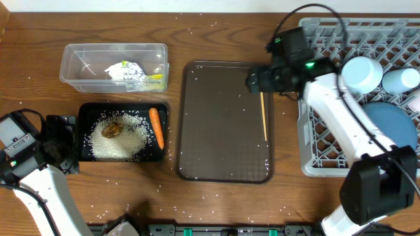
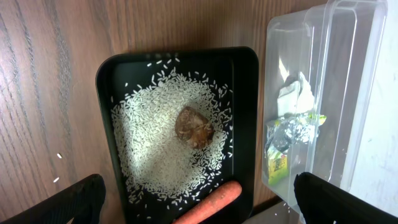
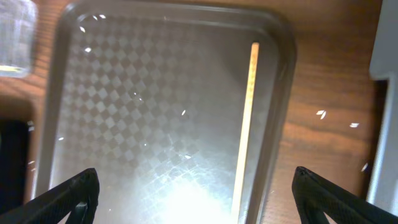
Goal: Sort waste into correct bins and load items into the dishwasher rack
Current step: 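Grasp the second wooden chopstick with the right gripper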
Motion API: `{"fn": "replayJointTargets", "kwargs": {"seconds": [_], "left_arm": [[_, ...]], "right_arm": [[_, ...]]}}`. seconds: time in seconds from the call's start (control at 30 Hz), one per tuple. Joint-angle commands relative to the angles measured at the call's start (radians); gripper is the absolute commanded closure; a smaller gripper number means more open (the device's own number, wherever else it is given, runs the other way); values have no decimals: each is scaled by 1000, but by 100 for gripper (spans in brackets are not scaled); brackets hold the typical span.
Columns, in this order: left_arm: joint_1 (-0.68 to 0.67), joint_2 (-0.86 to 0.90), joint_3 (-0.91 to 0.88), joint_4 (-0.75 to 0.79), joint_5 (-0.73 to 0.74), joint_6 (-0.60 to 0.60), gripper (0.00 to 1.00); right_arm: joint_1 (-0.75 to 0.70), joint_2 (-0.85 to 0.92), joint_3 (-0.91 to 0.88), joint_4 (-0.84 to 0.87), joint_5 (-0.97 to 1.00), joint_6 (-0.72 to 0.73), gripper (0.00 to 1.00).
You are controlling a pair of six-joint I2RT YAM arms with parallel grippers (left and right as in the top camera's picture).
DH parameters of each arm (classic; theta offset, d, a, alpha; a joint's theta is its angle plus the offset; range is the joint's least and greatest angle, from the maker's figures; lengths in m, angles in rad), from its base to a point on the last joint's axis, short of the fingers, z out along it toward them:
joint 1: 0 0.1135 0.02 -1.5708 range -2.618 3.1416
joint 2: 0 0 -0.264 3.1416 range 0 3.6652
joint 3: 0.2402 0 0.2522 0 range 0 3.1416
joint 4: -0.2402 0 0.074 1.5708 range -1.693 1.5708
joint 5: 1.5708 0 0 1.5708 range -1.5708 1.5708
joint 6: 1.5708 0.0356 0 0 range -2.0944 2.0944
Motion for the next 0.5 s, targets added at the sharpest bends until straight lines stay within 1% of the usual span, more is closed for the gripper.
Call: {"fn": "replayJointTargets", "kwargs": {"seconds": [0.0, 0.1, 0.2, 0.27, 0.3, 0.4, 0.47], "left_arm": [[3, -2, 2, -3, -10, 16, 2], [3, -2, 2, -3, -10, 16, 2], [3, -2, 2, -3, -10, 16, 2], [3, -2, 2, -3, -10, 16, 2], [3, -2, 2, -3, -10, 16, 2], [3, -2, 2, -3, -10, 16, 2], [3, -2, 2, -3, -10, 16, 2]], "right_arm": [[59, 64, -9, 0, 188, 73, 7], [74, 125, -9, 29, 223, 69, 1], [59, 194, -9, 52, 248, 69, 1], [46, 237, -9, 70, 231, 64, 2], [41, 255, -9, 82, 213, 51, 4], [31, 299, -9, 113, 155, -4, 18], [31, 315, -9, 120, 153, -6, 27]]}}
